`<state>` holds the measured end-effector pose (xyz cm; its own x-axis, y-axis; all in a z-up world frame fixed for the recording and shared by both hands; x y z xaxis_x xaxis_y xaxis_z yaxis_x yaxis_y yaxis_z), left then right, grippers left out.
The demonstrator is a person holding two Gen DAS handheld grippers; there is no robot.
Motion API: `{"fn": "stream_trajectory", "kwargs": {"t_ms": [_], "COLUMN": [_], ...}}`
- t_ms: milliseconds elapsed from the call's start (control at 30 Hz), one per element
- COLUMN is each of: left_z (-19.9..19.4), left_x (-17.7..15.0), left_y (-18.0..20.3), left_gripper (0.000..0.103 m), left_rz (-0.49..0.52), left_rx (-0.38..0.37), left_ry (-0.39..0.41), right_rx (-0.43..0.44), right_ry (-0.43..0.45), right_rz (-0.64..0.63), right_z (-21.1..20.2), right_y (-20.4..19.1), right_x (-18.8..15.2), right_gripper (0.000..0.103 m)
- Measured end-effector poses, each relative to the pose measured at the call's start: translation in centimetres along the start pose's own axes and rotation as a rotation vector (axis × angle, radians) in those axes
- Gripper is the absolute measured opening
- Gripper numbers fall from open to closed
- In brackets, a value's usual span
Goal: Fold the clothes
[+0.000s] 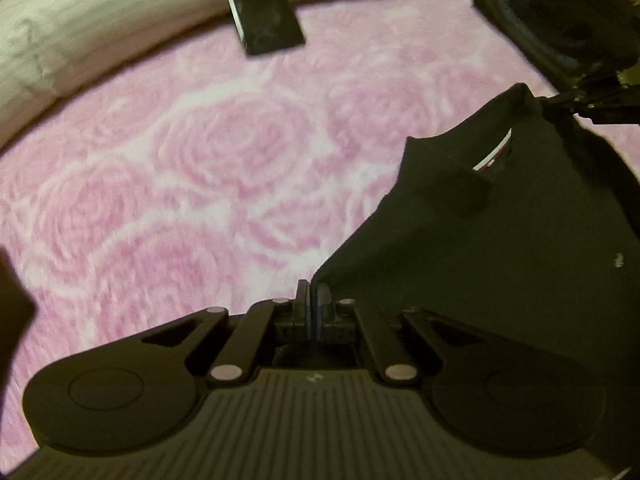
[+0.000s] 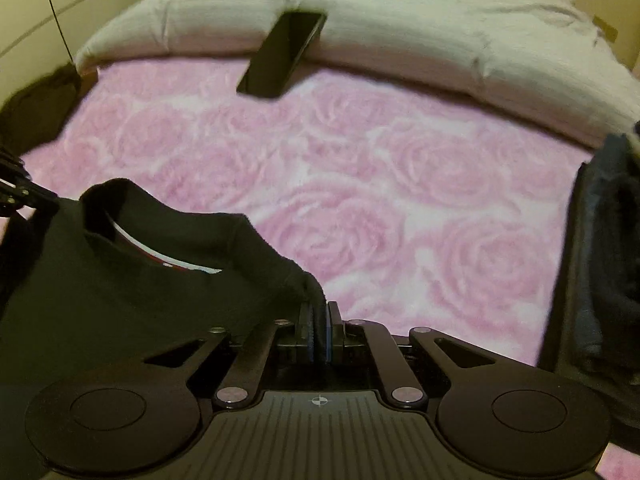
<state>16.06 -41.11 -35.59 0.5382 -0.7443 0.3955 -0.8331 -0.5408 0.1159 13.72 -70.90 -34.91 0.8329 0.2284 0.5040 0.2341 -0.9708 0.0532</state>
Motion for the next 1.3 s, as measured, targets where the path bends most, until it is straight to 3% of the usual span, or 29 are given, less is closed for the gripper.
{"fn": "stream_trajectory", "kwargs": {"t_ms": [67, 133, 167, 333, 400, 533, 700, 767, 867, 1033, 1167, 1200, 1233, 1300], "left_z": [0.8, -0.3, -1.5, -9.0, -12.2, -16.3, -17.2, -17.3, -17.3, -16.5, -14.7, -14.7, -14.9, -17.0], "left_x": [-0.8, -1.4, -1.7, -4.4, -6.5, -13.1, -21.6, -23.7, -26.3, -28.4, -28.7, -28.7, -29.0, -29.7], "left_y": [0.1, -0.3, -0.9, -4.9, -6.6, -7.3, -6.5, -7.2, -9.2, -15.3, -16.1, -15.8, -15.6, -15.7], "left_gripper": [0.009, 0.016, 0.02, 0.029, 0.034, 0.045, 0.049, 0.06, 0.066, 0.061, 0.034, 0.023, 0.003, 0.003], "left_rz": [-0.029, -0.049, -0.066, -0.198, -0.269, -0.234, -0.082, -0.064, -0.078, -0.328, -0.319, -0.295, -0.291, -0.3], "left_rx": [0.033, 0.065, 0.08, 0.152, 0.177, 0.241, 0.226, 0.215, 0.198, 0.1, 0.017, 0.011, -0.008, -0.01], "left_ry": [-0.028, 0.006, 0.034, 0.153, 0.18, 0.089, -0.094, -0.105, -0.098, -0.012, 0.008, 0.026, 0.035, 0.059], "right_rx": [-0.02, -0.061, -0.082, -0.098, -0.064, 0.045, 0.131, 0.133, 0.111, 0.087, 0.072, 0.069, 0.069, 0.072], "right_ry": [-0.009, 0.03, 0.05, 0.085, 0.106, 0.07, -0.003, -0.023, -0.051, -0.102, -0.139, -0.147, -0.153, -0.158], "right_rz": [0.006, 0.034, 0.048, 0.065, 0.068, 0.119, 0.169, 0.181, 0.164, 0.17, 0.174, 0.175, 0.178, 0.178], "right_z": [1.0, -0.2, -0.7, -4.9, -7.0, -9.7, -12.1, -12.9, -13.5, -13.5, -12.9, -12.8, -12.8, -13.3], "right_y": [-0.3, -0.3, -0.3, -2.2, -4.4, -10.3, -17.5, -20.2, -24.1, -31.4, -36.8, -37.9, -38.9, -40.4], "right_x": [-0.1, -0.7, -1.0, -3.2, -4.2, -6.5, -9.0, -9.6, -10.3, -11.3, -11.6, -11.5, -11.5, -11.2], "right_gripper": [0.007, 0.059, 0.071, 0.071, 0.071, 0.071, 0.071, 0.071, 0.071, 0.071, 0.071, 0.071, 0.071, 0.071]}}
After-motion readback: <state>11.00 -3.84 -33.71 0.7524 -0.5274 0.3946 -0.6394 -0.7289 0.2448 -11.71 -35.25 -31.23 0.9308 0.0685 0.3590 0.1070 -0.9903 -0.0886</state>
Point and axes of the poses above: each gripper's, at about its wrist camera, not at the fingertips, and z roughly the way its jaws point, y to its right, x to its top, the point moved 4 cm from there along z, roughly the way its jaws point, and after that the axes turned 7 degrees about -x, right-handed, at the moved point
